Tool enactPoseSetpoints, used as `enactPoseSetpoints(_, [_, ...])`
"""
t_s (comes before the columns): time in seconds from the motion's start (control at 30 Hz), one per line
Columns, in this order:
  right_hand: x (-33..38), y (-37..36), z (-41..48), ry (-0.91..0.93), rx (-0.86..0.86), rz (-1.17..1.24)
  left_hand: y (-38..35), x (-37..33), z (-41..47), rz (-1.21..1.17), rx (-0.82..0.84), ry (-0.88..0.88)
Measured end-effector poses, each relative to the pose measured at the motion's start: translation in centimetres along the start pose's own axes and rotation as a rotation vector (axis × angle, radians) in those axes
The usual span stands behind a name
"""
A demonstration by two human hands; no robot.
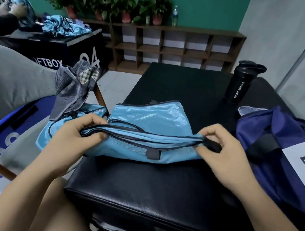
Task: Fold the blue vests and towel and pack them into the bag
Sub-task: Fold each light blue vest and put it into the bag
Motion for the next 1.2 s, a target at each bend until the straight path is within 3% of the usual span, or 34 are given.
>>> enactPoseSetpoints(0.17, [1.1, -0.7, 4.7, -0.072, -0.048, 0.240, -0.1, 2.8, 5.4, 0.036, -0.034, 0.087])
enactPoseSetpoints(0.33, [-1.3, -2.7, 11.9, -0.277, -0.122, 0.272, -0.1, 6.6, 11.2, 0.154, -0.082, 0.138])
enactPoseSetpoints(0.53, [-3.1, -4.6, 17.7, -0.298, -0.197, 0.043, -0.3, 12.0, 14.3, 0.238, -0.043, 0.240])
enactPoseSetpoints(0.67, [-4.5, -4.8, 19.1, -0.316, -0.247, -0.139, 0.5, 13.4, 15.0, 0.481, -0.043, 0.230])
enactPoseSetpoints(0.73, [-4.2, -5.2, 18.6, -0.212, -0.310, -0.231, 1.1, 12.9, 15.4, 0.601, -0.075, 0.155])
enactPoseSetpoints(0.83, [0.0, -6.5, 16.4, 0.146, -0.401, -0.338, 0.0, 9.8, 15.4, 0.776, -0.138, -0.079])
enactPoseSetpoints(0.97, [3.9, -10.8, 14.3, 0.429, -0.245, -0.430, -6.1, 6.5, 14.4, 0.662, 0.053, -0.274])
enactPoseSetpoints(1.1, [0.6, -15.3, 14.7, 0.397, 0.049, -0.494, -11.4, 7.8, 13.1, 0.609, 0.286, -0.285])
enactPoseSetpoints(1.2, [-1.2, -16.4, 15.3, 0.373, 0.149, -0.483, -13.1, 9.2, 12.4, 0.571, 0.348, -0.259])
Point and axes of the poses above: each hand's wrist, its own z-axis towards the middle knuckle, its own y-axis out of the back of the hand, x = y × z, the point moved 10 cm from there along z, towards the middle knuckle, and after that the axes turned 10 degrees about -y, right-handed, at the moved point
